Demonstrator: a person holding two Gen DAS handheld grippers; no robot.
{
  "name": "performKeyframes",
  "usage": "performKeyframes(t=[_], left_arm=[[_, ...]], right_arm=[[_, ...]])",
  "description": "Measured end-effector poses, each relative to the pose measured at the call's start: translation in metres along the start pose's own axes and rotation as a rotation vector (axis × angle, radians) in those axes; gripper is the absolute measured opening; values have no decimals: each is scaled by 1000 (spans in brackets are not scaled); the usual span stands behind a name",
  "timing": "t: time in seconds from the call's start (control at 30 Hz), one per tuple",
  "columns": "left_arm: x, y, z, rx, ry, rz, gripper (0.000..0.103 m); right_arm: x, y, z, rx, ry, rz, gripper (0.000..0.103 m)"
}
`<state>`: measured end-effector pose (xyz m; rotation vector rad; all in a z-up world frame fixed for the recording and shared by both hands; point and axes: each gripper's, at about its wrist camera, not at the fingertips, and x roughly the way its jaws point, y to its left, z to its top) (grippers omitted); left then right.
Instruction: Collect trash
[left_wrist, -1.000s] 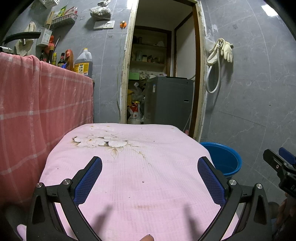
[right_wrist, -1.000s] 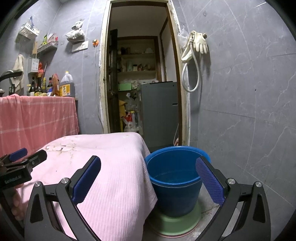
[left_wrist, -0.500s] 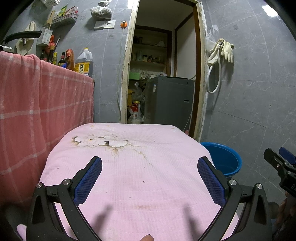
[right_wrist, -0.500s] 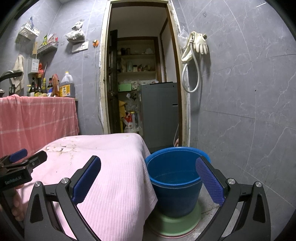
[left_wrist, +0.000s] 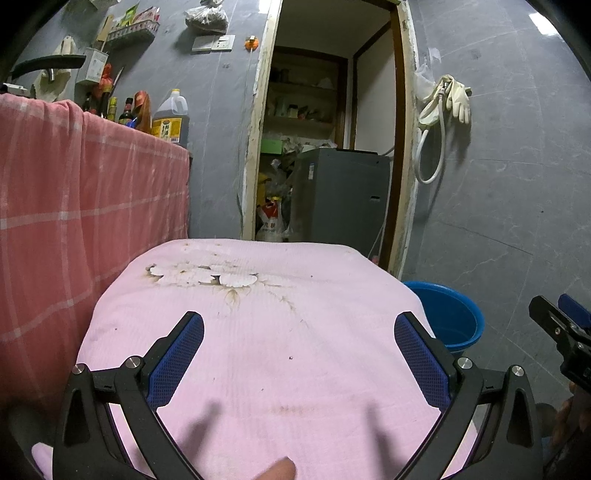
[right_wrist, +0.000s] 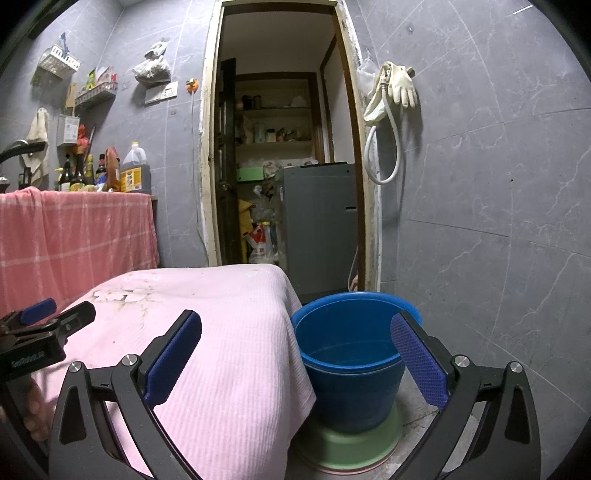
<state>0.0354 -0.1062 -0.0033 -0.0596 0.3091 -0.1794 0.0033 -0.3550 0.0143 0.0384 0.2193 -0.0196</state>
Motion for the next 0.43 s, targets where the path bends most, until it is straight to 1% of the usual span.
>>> performKeyframes(t=[0.43], left_arm=[[1, 6, 0, -21, 9, 6, 101]], right_arm=[[-1, 2, 2, -2, 0, 1, 103]])
